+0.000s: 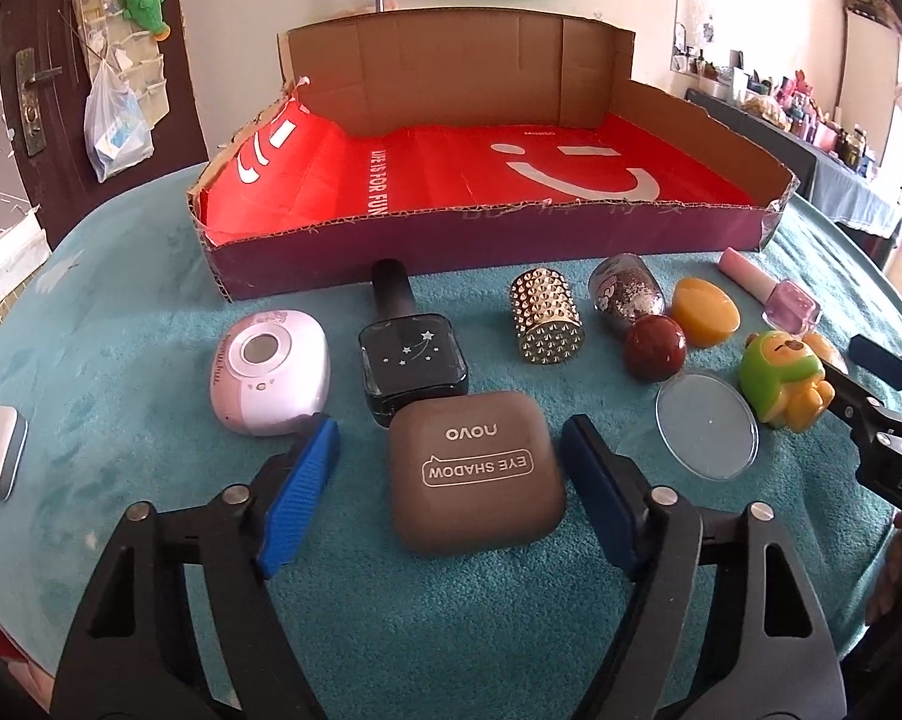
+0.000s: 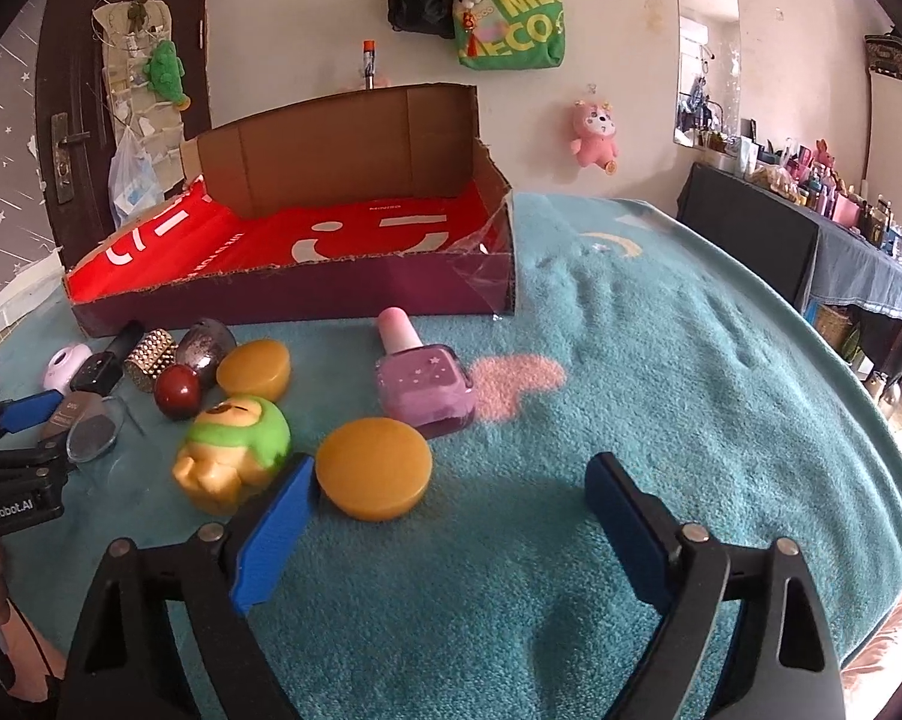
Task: Organize rigid objects
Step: 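Reach the left tool to the brown eye shadow case while the right tool reaches the yellow sponge, then lift the case with the left tool while the right tool lifts the sponge into the box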
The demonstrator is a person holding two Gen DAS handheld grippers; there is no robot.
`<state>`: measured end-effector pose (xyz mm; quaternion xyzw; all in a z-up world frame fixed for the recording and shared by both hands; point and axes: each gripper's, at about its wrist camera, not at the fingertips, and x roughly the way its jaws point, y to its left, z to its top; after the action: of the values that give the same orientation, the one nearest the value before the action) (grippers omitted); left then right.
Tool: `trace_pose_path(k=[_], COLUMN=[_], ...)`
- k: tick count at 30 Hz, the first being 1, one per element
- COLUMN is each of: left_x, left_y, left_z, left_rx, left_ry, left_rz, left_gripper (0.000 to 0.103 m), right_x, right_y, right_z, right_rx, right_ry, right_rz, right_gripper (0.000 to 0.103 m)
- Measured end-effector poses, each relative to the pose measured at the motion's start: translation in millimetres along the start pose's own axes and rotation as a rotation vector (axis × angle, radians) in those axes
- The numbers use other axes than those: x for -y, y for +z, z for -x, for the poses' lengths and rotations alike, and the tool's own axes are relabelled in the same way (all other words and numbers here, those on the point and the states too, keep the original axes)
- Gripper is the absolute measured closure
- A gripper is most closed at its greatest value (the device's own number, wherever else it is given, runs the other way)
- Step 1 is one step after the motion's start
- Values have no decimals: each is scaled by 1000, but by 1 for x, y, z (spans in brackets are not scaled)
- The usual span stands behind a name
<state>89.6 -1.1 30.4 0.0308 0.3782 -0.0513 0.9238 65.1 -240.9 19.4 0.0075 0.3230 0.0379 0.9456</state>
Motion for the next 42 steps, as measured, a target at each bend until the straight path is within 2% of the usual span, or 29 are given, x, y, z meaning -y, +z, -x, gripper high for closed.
trace_pose_path(k=[1,2,3,4,5,6,15,20,28,33,37,42], left_x=[0,0,1,1,1,1,0,0,-3,-12,-17,-22], left_y=[0,0,0,0,0,0,2,1,13,40,68,103], left_z=[0,0,1,1,2,2,14,15,27,39,46,29], left_rx=[1,1,3,5,8,9,37,33,76,129,168,133], left_ry=[-6,-15,-14,-14,-16,-17,-24,-38,-29,-31,-46,-89], left_rz=[1,1,0,0,3,3,7,11,0,2,-12,-32], left_gripper=[38,46,47,48,51,51,51,51,51,51,51,51], right_x=[-1,-2,-4,-6,-8,-9,-4,-4,-4,-1,-3,-7], right_y=[0,0,0,-1,-2,-3,4,2,7,36,67,110], right_z=[-1,-1,-1,-1,0,0,11,10,10,12,10,-7], right_rx=[-3,-3,-2,0,3,5,40,27,37,66,103,96], right_ry=[19,43,60,74,91,96,111,114,120,153,143,177], right_rz=[0,0,3,7,10,11,-12,-14,-2,-1,46,92], right_gripper=[26,36,47,52,61,63,63,63,63,63,63,63])
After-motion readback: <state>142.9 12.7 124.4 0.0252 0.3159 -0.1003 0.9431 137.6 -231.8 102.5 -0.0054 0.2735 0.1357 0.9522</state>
